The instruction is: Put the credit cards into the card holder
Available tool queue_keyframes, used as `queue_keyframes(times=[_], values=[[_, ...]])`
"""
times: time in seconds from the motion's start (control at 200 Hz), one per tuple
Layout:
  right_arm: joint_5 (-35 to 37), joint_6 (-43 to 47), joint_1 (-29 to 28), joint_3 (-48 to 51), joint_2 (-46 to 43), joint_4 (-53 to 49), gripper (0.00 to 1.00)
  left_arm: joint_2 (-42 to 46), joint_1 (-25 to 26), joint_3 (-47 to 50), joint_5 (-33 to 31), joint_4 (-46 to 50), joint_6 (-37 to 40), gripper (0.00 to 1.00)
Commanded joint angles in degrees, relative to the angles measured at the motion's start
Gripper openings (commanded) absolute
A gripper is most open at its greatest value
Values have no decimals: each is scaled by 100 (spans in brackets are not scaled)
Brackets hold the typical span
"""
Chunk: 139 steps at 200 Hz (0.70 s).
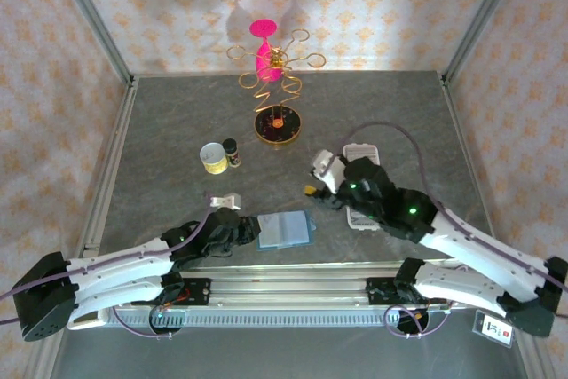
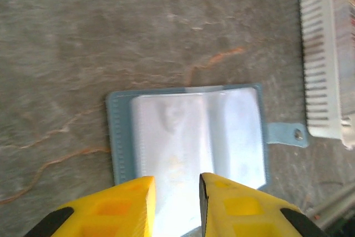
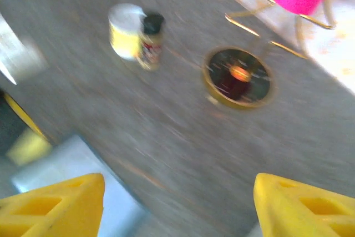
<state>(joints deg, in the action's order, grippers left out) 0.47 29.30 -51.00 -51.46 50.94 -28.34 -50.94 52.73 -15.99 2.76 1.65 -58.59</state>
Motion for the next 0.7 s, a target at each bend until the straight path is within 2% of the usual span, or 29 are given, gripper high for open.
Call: queue_keyframes(times=[0.0, 0.075, 0.27, 0.46, 0.591, 0.691], values=[[165, 2719, 777, 328, -401, -1535, 74, -164, -17, -141, 487, -366, 313, 28], [271, 3354, 1349, 756, -662, -1441, 82, -390, 6, -183, 766, -613, 408, 28], [-57, 4190, 2457, 1268, -532, -1404, 84, -885, 148, -304, 1015, -796, 514, 27], [-78, 4565, 2560, 1765, -373, -709, 85, -1072, 168, -214, 1042, -948, 478, 27], [-380, 4493, 2565, 1718, -132, -781, 85, -1189, 171, -222, 1045, -895, 522, 27], [-335, 4602, 2566, 1885, -116, -609, 86, -1247, 176, -221, 1037, -900, 527, 27]])
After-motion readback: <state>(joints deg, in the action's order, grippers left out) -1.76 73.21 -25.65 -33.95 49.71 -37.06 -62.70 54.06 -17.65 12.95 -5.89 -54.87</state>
